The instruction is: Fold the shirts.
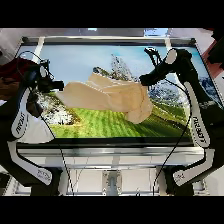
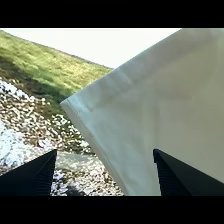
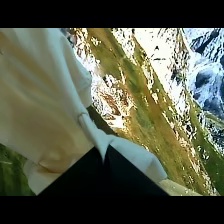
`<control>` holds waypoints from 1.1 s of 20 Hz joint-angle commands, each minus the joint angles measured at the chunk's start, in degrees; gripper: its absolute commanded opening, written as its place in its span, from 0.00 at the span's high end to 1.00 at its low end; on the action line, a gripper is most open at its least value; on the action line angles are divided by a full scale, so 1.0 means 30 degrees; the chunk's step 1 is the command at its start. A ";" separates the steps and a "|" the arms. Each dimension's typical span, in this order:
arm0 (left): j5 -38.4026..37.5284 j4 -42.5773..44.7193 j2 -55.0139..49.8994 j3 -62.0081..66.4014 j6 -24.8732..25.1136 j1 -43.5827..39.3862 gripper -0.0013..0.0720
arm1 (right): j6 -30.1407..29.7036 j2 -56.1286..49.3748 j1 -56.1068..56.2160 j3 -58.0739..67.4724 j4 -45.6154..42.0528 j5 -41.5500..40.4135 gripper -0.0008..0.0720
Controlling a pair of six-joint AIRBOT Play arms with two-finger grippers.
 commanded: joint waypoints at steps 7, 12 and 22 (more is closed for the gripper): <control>0.1508 0.1588 -0.1413 0.0240 -0.2441 0.0073 0.03 | -0.0015 0.0029 0.0044 0.0015 0.0415 0.0095 0.94; 0.1843 0.0306 -0.1443 0.0306 -0.2922 0.0896 0.03 | -0.0007 0.0029 0.0044 0.0015 0.0510 -0.0423 0.94; 0.2208 -0.5224 -0.2171 0.0306 -0.0903 0.1821 0.61 | -0.0015 0.0029 0.0044 0.0015 0.0991 -0.0780 0.94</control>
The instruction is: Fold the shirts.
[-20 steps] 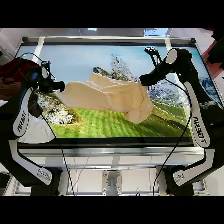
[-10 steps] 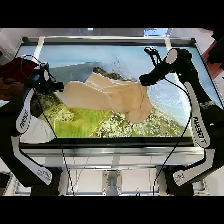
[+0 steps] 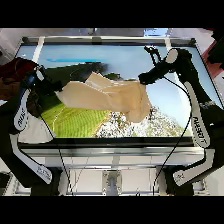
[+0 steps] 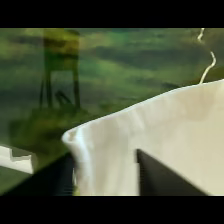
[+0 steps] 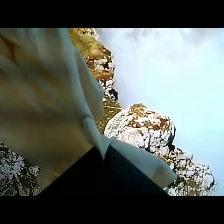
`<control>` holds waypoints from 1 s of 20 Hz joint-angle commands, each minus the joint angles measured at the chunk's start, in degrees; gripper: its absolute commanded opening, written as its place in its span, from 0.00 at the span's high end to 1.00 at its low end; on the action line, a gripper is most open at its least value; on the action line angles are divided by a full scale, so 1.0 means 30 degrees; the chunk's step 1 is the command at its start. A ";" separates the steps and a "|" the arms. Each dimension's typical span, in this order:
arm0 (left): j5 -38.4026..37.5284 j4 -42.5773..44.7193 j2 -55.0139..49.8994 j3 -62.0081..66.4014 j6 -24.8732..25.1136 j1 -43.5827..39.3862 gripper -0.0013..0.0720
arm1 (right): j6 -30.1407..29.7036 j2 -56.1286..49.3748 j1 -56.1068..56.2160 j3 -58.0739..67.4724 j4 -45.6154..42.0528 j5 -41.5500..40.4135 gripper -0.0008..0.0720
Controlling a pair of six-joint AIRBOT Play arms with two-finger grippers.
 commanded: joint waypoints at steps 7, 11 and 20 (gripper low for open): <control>-0.0743 -0.2565 0.0364 0.1785 0.2004 0.0080 0.97 | 0.0007 0.0452 0.0000 0.0554 -0.0182 -0.0015 0.94; -0.2674 -0.4058 0.4473 0.6411 0.5595 0.0080 0.97 | 0.0036 0.3483 0.0000 0.2120 -0.0452 0.0408 0.95; -0.3337 -0.4197 1.7318 0.7766 0.7978 0.0073 0.97 | 0.1005 1.4994 0.0015 0.2965 -0.1311 -0.1253 0.95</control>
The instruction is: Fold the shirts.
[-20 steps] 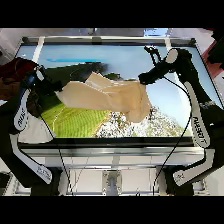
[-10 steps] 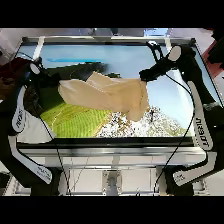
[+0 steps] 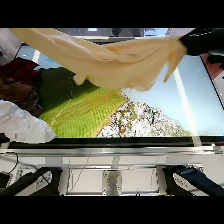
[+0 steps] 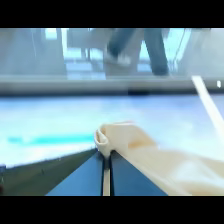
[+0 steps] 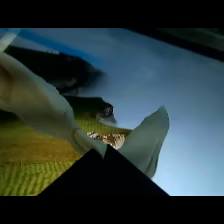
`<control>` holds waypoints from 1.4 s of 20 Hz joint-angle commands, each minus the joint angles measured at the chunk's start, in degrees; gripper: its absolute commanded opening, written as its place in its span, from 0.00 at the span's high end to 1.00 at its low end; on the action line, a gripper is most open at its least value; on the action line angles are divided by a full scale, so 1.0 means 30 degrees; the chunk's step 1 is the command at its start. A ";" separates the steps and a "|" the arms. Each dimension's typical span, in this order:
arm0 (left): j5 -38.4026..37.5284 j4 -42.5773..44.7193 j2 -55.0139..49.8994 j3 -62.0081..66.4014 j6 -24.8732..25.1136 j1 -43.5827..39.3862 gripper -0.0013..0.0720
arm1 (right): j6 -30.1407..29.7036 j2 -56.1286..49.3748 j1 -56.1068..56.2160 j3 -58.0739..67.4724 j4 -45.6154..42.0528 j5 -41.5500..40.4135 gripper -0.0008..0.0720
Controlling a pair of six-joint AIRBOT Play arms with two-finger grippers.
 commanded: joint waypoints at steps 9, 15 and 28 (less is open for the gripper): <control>-0.1778 -0.0270 -0.3337 -0.3446 -0.1137 -0.0481 0.97 | 0.0189 -0.2033 -0.0044 -0.4306 -0.2215 -0.2980 0.95; -0.1443 0.4998 -0.9486 -0.5289 -0.3949 -0.1661 0.97 | 0.2688 -1.0528 -0.0029 -0.5428 -0.0648 -1.2750 0.95; 0.0372 0.7264 -1.2014 -0.1931 -0.5377 -0.1654 0.03 | 0.1894 -0.9843 -0.1122 -0.5348 -0.1865 -0.4925 0.24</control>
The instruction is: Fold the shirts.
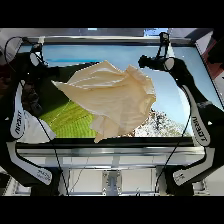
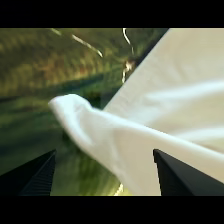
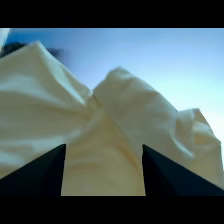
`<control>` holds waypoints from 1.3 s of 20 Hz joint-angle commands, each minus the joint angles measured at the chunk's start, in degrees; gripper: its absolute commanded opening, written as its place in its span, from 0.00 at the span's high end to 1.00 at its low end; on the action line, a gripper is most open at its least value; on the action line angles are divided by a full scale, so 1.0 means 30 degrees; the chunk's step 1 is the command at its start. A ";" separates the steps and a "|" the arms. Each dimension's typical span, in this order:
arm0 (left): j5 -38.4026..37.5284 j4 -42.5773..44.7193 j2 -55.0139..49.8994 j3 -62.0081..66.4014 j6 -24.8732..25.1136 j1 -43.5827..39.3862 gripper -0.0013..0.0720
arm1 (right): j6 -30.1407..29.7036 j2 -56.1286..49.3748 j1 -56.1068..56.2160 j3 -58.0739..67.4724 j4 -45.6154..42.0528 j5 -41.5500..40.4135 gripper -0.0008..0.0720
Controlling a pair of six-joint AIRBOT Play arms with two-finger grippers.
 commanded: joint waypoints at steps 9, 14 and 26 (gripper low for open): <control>-0.2718 0.0590 -0.0058 0.3781 0.1588 -0.0007 0.03 | 0.5071 1.1242 0.2004 -1.7354 0.5246 0.5202 0.24; -0.2936 0.0000 -0.0058 0.3781 0.1617 -0.0015 0.03 | 0.6018 1.2298 0.7453 -2.4028 1.7216 -0.4189 0.24; -0.2616 -0.2047 -0.0058 0.3781 0.1698 -0.0015 0.03 | 1.1723 1.0892 1.1409 -2.6520 2.0742 -1.2881 0.26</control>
